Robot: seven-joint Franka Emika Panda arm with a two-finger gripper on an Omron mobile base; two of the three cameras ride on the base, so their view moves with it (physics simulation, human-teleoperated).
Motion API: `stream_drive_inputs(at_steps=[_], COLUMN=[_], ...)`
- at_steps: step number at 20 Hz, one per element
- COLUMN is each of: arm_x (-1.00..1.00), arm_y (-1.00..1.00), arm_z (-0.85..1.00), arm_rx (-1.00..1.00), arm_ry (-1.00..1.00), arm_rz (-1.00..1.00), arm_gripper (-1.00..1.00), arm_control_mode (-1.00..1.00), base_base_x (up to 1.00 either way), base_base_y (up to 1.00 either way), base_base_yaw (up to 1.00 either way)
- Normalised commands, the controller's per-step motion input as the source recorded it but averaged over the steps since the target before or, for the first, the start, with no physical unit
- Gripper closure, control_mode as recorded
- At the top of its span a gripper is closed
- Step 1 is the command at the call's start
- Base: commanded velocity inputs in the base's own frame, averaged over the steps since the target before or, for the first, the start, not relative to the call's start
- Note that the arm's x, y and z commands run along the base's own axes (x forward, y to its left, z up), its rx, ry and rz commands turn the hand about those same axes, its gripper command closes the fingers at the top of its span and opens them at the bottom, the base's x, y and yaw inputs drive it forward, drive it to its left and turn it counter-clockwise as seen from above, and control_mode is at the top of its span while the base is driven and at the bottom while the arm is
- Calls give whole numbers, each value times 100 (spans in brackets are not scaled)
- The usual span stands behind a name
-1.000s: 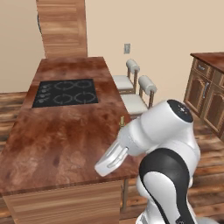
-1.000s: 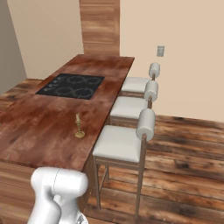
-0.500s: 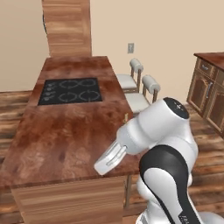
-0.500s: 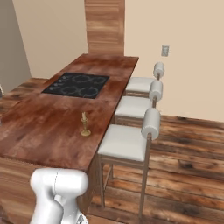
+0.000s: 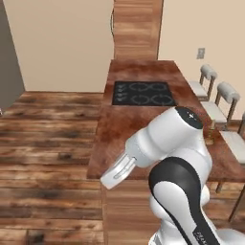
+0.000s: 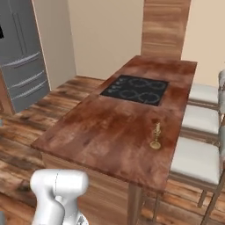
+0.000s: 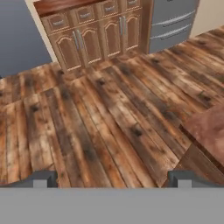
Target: Get the candle and the beer from the cabinet and move them to the dining counter.
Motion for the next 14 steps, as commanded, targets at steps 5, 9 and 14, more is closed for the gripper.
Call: stream_drive_inputs(at_steps=[5, 9, 14], arm_x=[0, 0, 0], arm_y=[0, 0, 0], arm_z=[0, 0, 0], arm_rx=[0, 0, 0], arm_ry=[0, 0, 0], arm_rz=[0, 0, 0], arm_gripper=[-100, -100, -100], arm_control_mode=[100, 100, 100], base_base_x=[-1, 0, 0], base_base_y=[95, 83, 83], base_base_yaw=[40, 44, 44])
